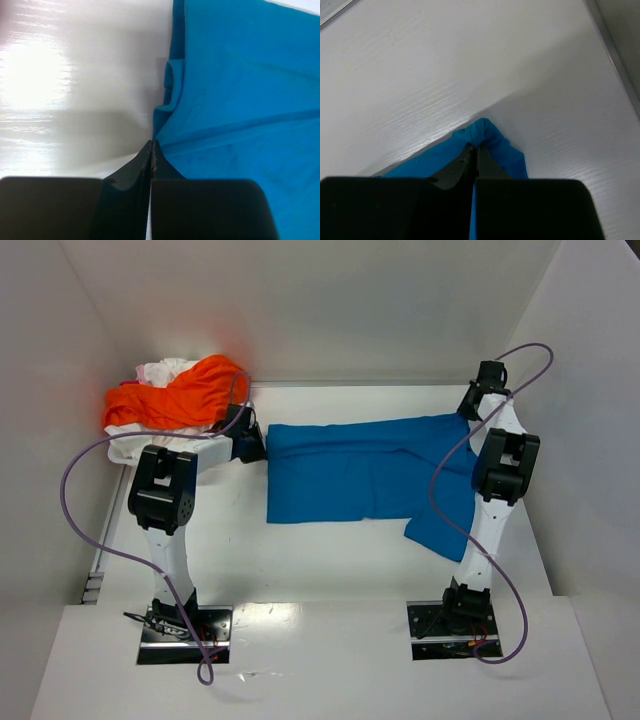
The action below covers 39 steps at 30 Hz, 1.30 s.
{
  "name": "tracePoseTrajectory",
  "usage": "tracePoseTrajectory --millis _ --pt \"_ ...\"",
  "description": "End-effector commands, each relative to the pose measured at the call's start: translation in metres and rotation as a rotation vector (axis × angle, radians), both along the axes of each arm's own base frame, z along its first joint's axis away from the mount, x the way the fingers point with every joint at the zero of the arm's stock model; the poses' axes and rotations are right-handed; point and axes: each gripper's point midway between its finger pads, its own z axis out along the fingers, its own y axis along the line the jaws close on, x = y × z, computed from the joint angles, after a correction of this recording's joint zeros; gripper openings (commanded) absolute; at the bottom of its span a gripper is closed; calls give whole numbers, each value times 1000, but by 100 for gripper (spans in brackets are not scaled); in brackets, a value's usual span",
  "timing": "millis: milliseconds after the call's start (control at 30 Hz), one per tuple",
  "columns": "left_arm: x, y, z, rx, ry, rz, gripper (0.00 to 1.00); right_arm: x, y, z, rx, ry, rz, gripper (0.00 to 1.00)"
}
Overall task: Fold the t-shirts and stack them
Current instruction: Fold the flattened tshirt in 1/3 of the way
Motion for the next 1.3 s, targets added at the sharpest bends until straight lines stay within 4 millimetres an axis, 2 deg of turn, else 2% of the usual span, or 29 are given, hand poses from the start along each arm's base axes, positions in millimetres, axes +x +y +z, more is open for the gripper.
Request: tracePoseTrajectory --millis 0,133,367,433,467,667,700,800,833,967,1067,1100,1133,1233,1267 --pt "3 4 18 -5 -38 22 0 8 -18 41 -31 -84 -33 0" --pt "4 6 18 2 -39 28 0 8 -16 41 -25 -86 -26 0" --pt "8 27 25 14 -51 66 0 9 -22 45 -22 -97 -42 0" --pt "8 27 29 13 -60 66 0 9 -20 51 -18 -107 -35 0" --pt "7 32 28 15 -51 75 0 8 -26 57 -21 -117 -44 0" --pt "9 37 33 19 -63 78 0 9 -22 63 -4 -132 -36 0" --pt "9 37 33 25 -65 71 0 7 -27 70 -8 -144 -44 0" --pt "9 37 37 23 -74 71 0 7 -34 75 -12 -156 -55 0" --pt "9 37 37 23 -74 71 0 10 -30 80 8 -171 -43 1" --pt "9 35 37 17 -73 65 0 10 -30 80 8 -171 -43 3" --pt "8 36 33 18 -64 65 0 6 -37 66 -16 -132 -67 4" --pt "8 36 33 18 -64 65 0 6 -37 66 -16 -132 -67 6" --pt "8 34 33 15 -64 50 0 4 -36 56 -11 -113 -67 15" --pt "9 24 34 -28 -72 12 0 2 -31 45 9 -99 -51 21" --pt "7 17 35 -56 -68 -14 4 2 -31 45 9 -99 -50 27"
